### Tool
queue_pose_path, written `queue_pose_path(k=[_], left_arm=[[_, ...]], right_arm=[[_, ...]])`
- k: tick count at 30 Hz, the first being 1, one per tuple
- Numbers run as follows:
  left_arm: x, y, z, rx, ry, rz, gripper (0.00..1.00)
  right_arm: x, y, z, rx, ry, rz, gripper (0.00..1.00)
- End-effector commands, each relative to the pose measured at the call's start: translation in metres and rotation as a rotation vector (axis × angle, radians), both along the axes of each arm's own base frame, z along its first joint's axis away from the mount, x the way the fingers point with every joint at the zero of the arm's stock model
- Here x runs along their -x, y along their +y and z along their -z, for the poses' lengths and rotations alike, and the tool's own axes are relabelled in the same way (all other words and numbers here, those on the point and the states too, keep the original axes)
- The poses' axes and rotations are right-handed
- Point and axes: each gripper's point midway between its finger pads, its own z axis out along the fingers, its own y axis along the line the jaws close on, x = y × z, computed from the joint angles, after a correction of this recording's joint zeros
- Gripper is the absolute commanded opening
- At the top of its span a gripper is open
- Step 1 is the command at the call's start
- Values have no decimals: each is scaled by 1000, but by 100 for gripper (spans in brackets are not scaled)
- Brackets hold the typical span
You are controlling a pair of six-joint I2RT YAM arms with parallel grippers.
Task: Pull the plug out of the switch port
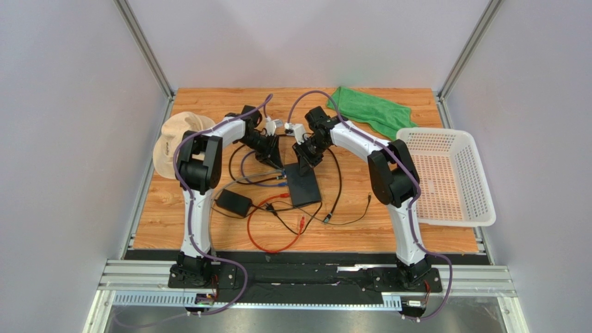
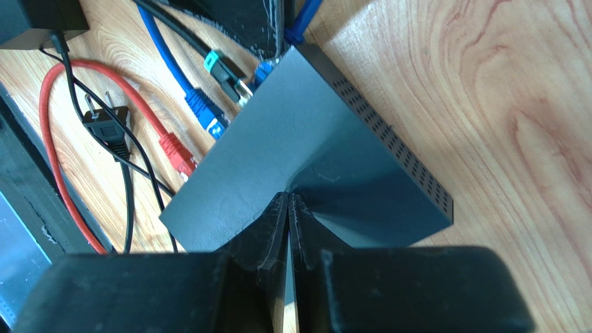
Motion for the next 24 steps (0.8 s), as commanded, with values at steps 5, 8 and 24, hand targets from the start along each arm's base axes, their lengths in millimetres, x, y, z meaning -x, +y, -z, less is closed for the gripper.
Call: queue_pose_path(k=[5,8,24], left_arm=[[13,-15,8,-11,37,48,18],[14,-16,9,-28,41,53,27],[18,-19,13,-66,39,87,0]], right_arm=[[-2,-14,33,113,-21,0,10],[-1,-14,34,116,-20,-2,10],[-1,-13,35,125,-26,-2,9]])
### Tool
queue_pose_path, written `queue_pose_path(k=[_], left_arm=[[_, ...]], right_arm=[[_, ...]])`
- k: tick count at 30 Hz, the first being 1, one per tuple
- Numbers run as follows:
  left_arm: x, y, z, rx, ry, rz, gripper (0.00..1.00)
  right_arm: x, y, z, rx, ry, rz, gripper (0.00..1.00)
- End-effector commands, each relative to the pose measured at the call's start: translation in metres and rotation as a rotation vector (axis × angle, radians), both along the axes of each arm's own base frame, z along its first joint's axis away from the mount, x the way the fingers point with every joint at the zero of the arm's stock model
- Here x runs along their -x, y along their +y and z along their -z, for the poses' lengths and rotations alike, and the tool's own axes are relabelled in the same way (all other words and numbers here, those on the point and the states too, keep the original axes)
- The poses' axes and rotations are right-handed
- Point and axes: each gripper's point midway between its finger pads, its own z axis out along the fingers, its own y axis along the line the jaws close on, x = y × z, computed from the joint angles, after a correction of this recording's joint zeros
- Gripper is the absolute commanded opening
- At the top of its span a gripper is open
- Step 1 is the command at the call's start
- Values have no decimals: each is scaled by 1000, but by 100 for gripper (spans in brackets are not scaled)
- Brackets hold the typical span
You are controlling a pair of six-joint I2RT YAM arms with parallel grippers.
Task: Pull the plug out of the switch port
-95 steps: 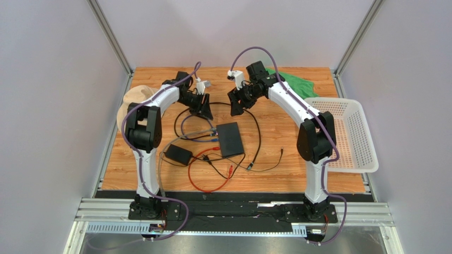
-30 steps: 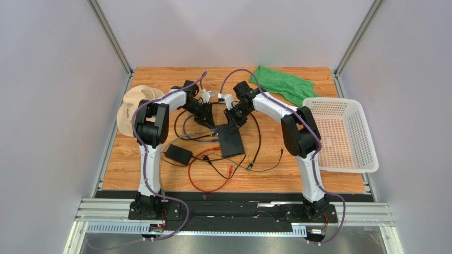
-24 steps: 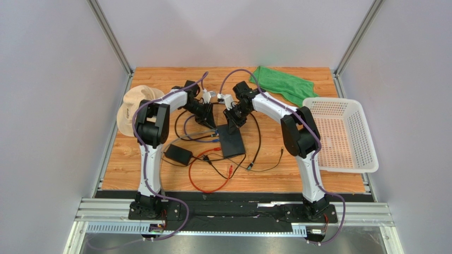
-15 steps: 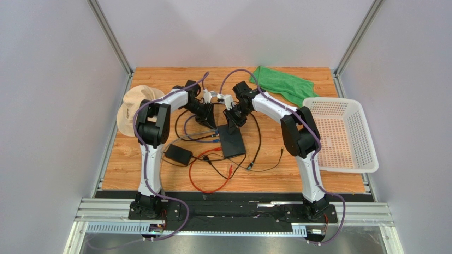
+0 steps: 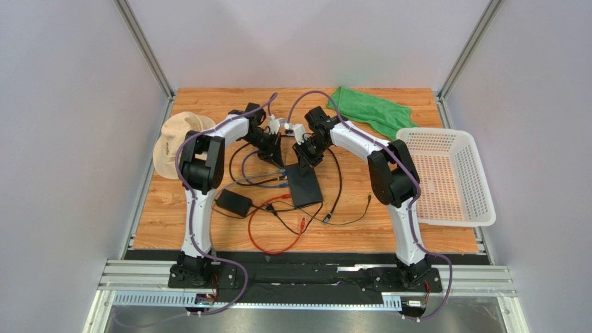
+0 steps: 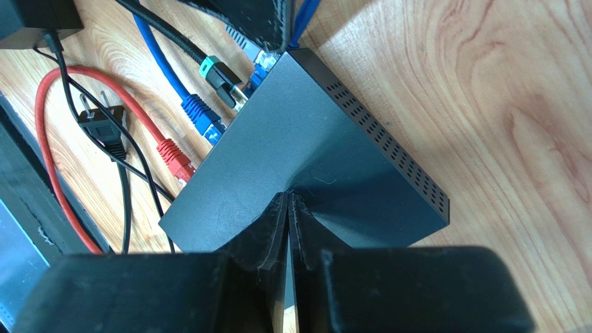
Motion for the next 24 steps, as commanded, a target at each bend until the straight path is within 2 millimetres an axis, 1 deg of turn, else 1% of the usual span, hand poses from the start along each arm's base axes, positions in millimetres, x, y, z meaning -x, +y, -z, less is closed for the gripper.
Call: queue_pose_path(k=[1,8,9,11,12,17,19,20,21,22,24], left_arm=[[18,-15,16,-36,52,54,0],[19,-15,16,-39,68,55,1],[17,-13,17,-58,62,51,13],[14,-10,13,-69,46,45,22],[13,-9,11,-72,42,37,28],[-2,6,-2,-60,-1,-16,34],[-1,7,-5,-20,12,-23,36],[0,7,-5,-4,26,-24,38],[3,2,-9,48,48,-17,39],[6,0,-6,72,78,-15,40],[13,-7,-9,137,129,-4,41]], right_arm=[[0,-12,34,115,-23,-5,9],[-1,-12,35,121,-29,-3,9],[-1,-12,35,122,-31,-4,9],[-1,-13,36,126,-31,-5,9],[-1,-13,35,124,-33,-5,9],[0,-15,35,130,-36,-9,9],[0,-15,35,130,-36,-10,9],[1,-15,35,131,-35,-10,9],[0,-15,35,131,-38,-9,9],[0,-15,36,133,-38,-10,9],[0,-14,36,134,-39,-13,9]])
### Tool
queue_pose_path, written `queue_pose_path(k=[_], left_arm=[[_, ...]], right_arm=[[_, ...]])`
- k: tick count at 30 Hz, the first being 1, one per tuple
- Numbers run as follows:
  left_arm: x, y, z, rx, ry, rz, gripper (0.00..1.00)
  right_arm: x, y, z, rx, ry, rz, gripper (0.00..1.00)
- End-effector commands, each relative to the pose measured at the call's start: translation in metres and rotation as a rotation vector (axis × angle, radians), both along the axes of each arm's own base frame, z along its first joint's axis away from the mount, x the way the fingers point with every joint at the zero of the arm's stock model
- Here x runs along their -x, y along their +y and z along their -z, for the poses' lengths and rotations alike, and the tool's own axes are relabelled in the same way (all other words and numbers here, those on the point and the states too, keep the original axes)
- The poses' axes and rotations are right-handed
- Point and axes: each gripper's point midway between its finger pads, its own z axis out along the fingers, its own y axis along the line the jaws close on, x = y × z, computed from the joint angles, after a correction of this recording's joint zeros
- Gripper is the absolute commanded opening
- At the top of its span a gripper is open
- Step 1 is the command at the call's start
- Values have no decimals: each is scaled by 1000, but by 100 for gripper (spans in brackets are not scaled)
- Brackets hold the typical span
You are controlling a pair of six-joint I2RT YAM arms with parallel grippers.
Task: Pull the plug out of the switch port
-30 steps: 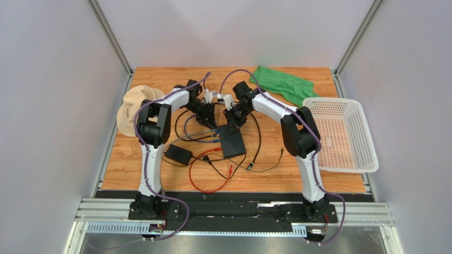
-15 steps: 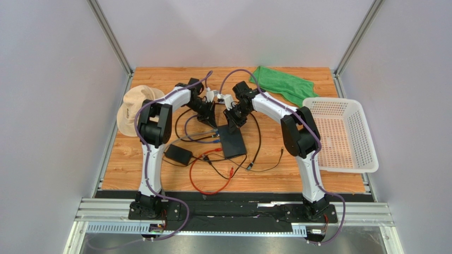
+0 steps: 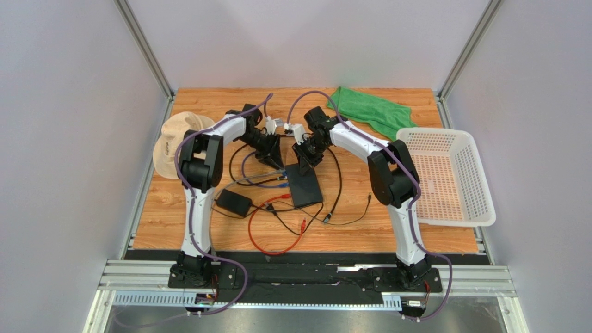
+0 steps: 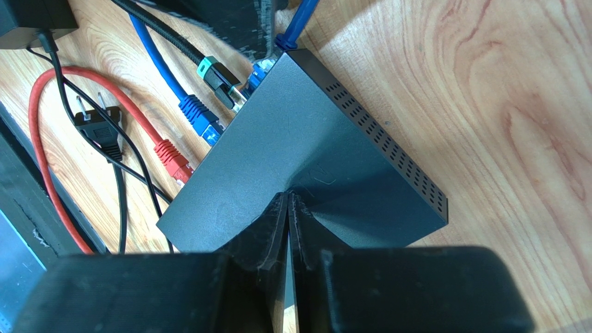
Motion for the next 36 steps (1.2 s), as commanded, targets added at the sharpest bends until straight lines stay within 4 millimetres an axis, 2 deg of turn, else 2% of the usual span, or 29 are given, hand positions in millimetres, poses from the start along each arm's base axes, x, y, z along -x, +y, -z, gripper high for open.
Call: queue_pose_path(k=[1,10,18,25,36], left_arm=[[16,-14,-8,157,116,15,42],[19,-14,0,166,144,12,43],[22,-20,2,170,164,30,34],[32,-29,7,109,159,86,34],[34,-25,16,-26,119,106,6]], right_arm=[[0,-14,35,122,-30,-13,9],[0,-14,37,122,-29,-14,9],[-1,-14,38,124,-27,-11,10],[-2,-13,38,125,-33,-9,10],[-3,-12,39,132,-46,-19,11]])
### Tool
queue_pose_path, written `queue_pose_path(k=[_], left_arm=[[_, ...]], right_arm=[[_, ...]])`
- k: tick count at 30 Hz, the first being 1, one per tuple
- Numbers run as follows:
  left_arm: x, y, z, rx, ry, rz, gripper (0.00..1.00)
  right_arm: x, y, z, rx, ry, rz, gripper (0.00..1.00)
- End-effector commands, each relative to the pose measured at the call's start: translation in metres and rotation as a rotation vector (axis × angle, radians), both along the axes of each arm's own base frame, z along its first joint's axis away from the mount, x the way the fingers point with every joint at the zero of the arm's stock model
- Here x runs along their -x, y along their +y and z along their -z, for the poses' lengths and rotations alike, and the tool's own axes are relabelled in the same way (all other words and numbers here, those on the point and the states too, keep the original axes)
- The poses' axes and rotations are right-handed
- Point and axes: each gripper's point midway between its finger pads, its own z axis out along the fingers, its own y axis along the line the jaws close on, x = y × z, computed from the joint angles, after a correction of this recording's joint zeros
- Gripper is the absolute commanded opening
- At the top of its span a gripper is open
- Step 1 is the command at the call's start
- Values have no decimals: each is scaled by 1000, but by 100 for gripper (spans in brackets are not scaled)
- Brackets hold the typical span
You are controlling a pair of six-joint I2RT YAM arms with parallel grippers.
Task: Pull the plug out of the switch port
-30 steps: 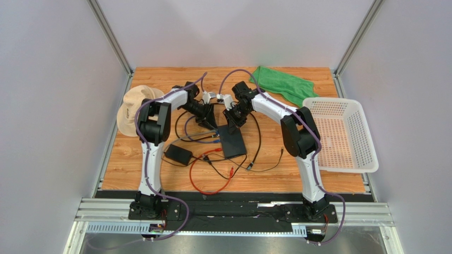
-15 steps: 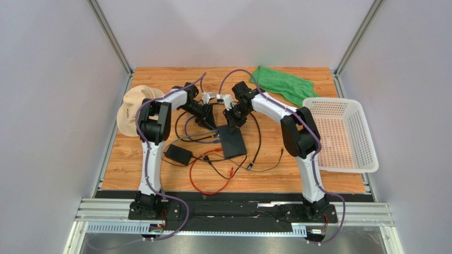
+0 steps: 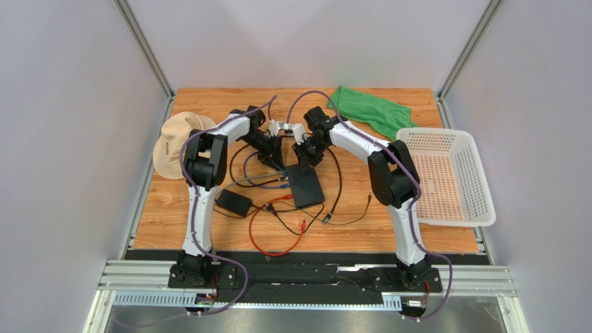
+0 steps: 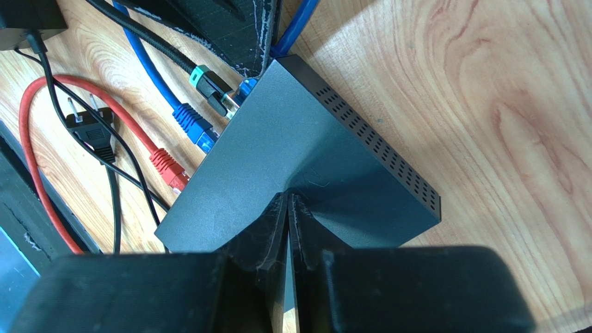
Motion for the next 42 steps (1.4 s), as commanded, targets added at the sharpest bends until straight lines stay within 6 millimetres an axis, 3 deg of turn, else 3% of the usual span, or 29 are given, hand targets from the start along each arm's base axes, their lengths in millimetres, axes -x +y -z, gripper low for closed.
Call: queue_pose_path(k=[1,10,18,23,29,33,42], left_arm=[[24,-14,13,-77,25,74,4],[29,-6,17,-130,44,84,0],[44,14,22,-221,86,139,0],[40,34,27,-343,46,149,0],[43,52,19,-322,77,128,0],[42,53,8,-264,83,100,0],[36,64,-5,-320,28,107,0]], right_arm=[[-1,-10,39,114,-31,-24,11],[0,-11,40,120,-37,-31,11],[-1,-11,40,118,-39,-34,11],[-2,-12,39,122,-44,-33,11],[0,-15,40,132,-52,-42,11],[1,-16,40,138,-53,-45,11],[3,-17,41,145,-55,-51,11]])
